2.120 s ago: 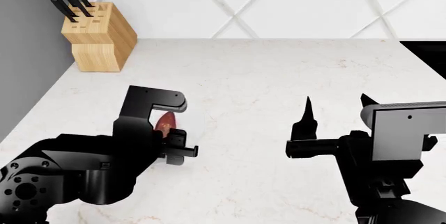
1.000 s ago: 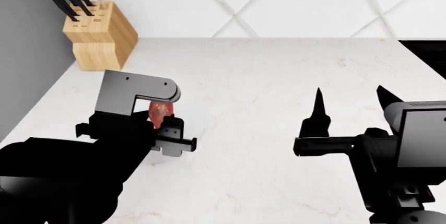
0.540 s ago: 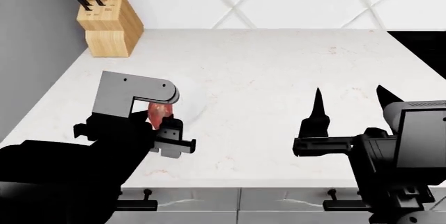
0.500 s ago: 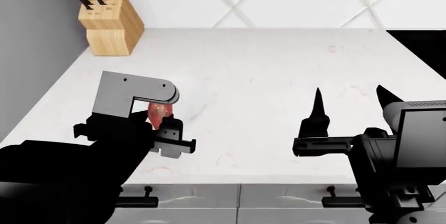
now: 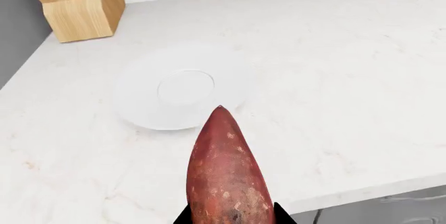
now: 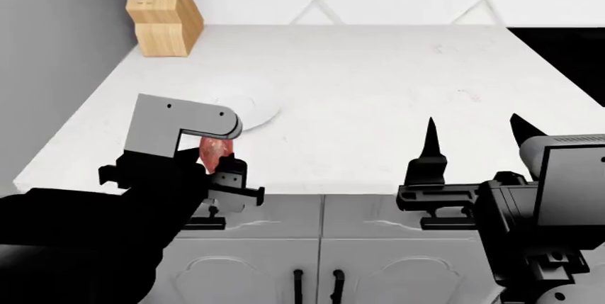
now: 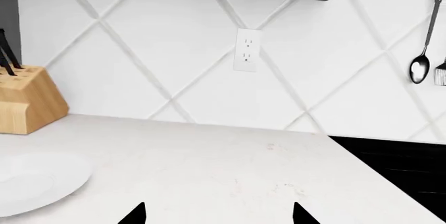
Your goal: Place the sweet potato on the top rack of the oven.
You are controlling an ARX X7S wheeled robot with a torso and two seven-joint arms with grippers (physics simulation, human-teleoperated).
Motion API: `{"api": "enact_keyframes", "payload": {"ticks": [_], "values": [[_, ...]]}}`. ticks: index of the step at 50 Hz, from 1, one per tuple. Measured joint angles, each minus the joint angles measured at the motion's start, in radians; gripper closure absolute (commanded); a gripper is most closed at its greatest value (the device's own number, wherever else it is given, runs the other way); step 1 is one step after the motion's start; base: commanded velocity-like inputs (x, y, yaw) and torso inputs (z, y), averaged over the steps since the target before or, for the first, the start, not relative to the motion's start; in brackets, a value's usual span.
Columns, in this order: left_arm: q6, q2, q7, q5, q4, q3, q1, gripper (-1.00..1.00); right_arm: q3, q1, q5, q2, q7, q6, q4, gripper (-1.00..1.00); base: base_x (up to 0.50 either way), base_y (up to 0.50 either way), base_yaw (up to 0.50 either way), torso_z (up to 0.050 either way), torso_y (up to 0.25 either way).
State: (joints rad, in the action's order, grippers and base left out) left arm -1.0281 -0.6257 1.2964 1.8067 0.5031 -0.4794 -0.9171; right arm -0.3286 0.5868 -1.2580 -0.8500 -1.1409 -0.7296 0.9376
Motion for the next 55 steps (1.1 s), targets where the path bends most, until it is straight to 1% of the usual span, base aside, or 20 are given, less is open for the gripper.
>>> {"api": "enact_keyframes", "payload": {"ticks": [55], "values": [[0.014,-0.014,-0.029,-0.023,0.000,-0.021,0.000,1.00,-0.020,0.008,0.010,0.000,0.001,0.010,-0.005,-1.00,-0.32,0.00,0.00,0.000,0.000]]}}
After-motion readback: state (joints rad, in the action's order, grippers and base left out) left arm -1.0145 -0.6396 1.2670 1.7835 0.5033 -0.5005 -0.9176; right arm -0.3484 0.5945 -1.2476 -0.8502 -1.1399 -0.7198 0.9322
